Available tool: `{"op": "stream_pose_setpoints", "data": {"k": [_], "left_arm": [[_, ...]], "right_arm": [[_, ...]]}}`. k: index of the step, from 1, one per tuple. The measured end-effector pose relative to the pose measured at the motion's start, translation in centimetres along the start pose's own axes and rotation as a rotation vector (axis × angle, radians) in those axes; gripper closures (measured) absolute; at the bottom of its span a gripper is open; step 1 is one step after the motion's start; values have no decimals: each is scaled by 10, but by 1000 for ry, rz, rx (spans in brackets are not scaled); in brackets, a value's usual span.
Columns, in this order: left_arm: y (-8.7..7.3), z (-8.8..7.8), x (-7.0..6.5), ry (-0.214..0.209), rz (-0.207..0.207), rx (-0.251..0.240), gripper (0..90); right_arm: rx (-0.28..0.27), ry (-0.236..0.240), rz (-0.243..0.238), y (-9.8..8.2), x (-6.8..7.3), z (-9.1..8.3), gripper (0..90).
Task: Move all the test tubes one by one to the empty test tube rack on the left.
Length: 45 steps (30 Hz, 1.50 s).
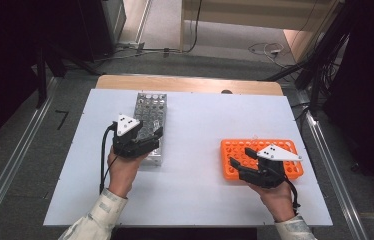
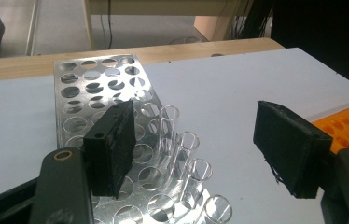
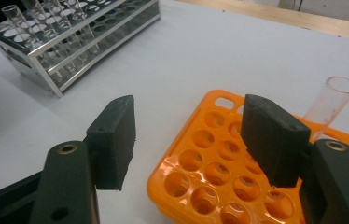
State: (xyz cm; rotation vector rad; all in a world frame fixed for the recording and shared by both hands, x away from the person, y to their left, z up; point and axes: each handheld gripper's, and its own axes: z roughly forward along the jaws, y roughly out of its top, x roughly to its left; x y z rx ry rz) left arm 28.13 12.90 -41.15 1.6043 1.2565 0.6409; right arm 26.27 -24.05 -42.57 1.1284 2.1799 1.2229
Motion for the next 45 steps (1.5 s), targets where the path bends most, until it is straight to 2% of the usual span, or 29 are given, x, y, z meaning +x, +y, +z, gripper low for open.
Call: {"op": "stream_pose_setpoints", "data": {"k": [8,20,39,45], "left_arm": [[0,-1,1,4,4,2,285],[-1,-2,1,9,4,5,282],[-1,-2,0,8,8,4,281],[-1,-1,0,9,7,6,278]], "right_arm": [[-5,-34,22,-2,-12,-6,340],[0,-83,29,-6,-24,-6,341],[6,-138,47,-11,-38,0,345],[11,-156,51,-10,-41,6,348]]}}
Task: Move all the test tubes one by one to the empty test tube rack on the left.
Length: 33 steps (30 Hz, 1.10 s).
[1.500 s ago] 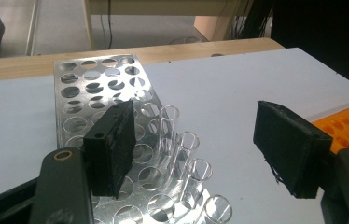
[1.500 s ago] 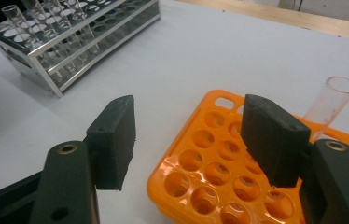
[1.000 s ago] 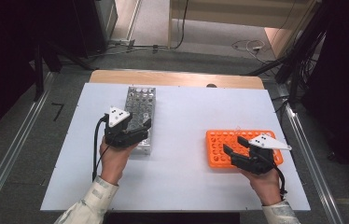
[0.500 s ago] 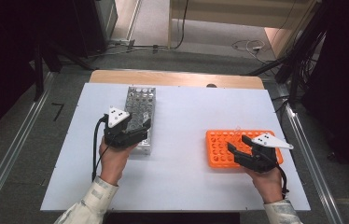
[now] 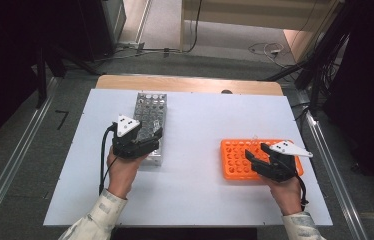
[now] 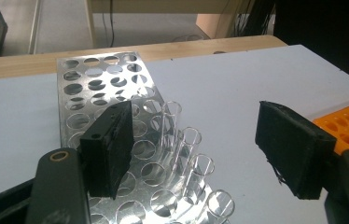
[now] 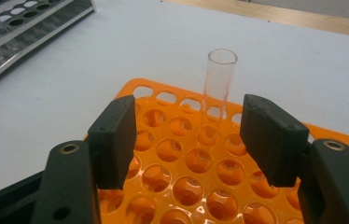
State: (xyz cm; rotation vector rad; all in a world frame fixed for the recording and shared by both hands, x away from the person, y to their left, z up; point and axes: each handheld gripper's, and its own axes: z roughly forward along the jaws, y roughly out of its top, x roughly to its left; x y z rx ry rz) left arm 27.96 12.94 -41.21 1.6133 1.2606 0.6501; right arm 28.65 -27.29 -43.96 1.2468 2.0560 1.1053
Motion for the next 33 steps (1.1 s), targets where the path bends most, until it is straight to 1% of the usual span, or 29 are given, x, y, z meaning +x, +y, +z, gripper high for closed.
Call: {"op": "stream_pose_setpoints", "data": {"k": [10,16,20,22,24,28,33], "left_arm": [[0,0,0,-1,-1,0,278],[0,1,-1,-5,2,1,278],[0,1,-2,-6,2,0,278],[0,1,-2,-6,1,1,277],[0,1,-2,-6,2,2,277],[0,1,-2,-6,4,2,277],[0,1,-2,-7,4,2,277]], "right_arm": [[11,-31,7,1,-5,14,355],[12,-42,12,1,-7,20,368],[18,-45,18,1,-8,24,397],[15,-45,14,1,-9,26,414],[18,-48,21,1,-10,27,436],[14,-50,19,1,-12,29,485],[23,-57,31,1,-12,32,531]]}}
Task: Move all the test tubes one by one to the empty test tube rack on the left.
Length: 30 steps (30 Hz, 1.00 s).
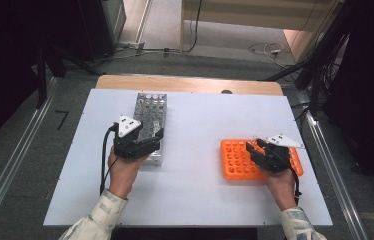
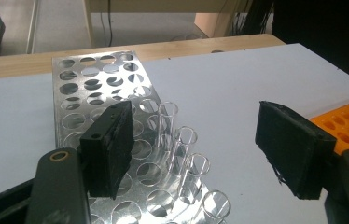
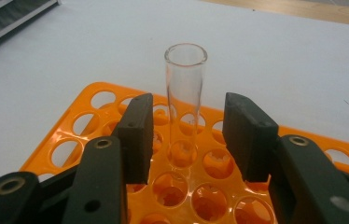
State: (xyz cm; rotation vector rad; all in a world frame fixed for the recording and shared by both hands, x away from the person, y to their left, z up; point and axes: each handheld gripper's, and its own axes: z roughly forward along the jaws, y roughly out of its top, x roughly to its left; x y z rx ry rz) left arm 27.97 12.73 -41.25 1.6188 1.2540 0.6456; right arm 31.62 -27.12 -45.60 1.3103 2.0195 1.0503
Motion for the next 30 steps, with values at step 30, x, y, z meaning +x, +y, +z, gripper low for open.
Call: {"op": "stream_pose_setpoints", "data": {"k": [30], "left_arm": [[1,-1,2,6,-5,-6,277]], "right_arm": [[28,-2,-22,-1,2,5,728]]}}
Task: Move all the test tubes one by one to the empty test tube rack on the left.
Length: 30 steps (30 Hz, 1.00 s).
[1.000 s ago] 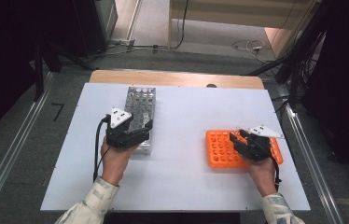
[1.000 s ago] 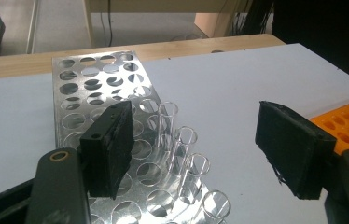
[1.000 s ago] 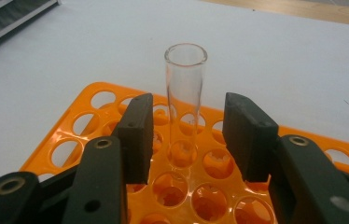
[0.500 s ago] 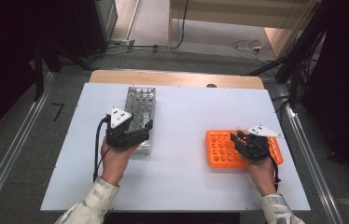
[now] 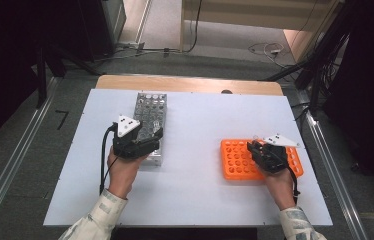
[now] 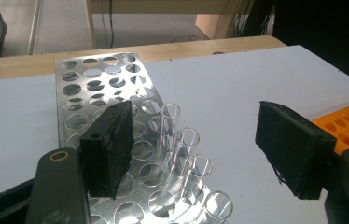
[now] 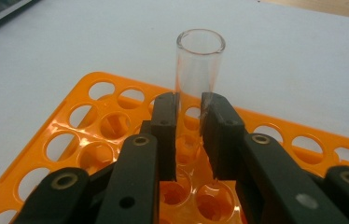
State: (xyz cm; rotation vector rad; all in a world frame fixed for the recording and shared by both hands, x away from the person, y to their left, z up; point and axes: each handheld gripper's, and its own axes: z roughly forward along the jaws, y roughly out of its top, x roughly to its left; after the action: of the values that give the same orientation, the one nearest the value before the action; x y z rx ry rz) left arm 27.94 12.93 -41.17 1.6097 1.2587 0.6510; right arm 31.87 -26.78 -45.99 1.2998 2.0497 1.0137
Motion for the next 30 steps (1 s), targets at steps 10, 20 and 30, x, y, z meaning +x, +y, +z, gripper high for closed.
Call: {"op": "stream_pose_setpoints", "data": {"k": [10,20,30], "left_arm": [[2,-3,4,14,-24,-16,251],[3,-4,9,28,-52,-22,215],[4,-5,9,26,-50,-23,216]], "right_arm": [[-17,3,8,2,-1,-4,731],[-61,2,15,9,-1,-16,733],[-86,2,18,13,-1,-26,734]]}}
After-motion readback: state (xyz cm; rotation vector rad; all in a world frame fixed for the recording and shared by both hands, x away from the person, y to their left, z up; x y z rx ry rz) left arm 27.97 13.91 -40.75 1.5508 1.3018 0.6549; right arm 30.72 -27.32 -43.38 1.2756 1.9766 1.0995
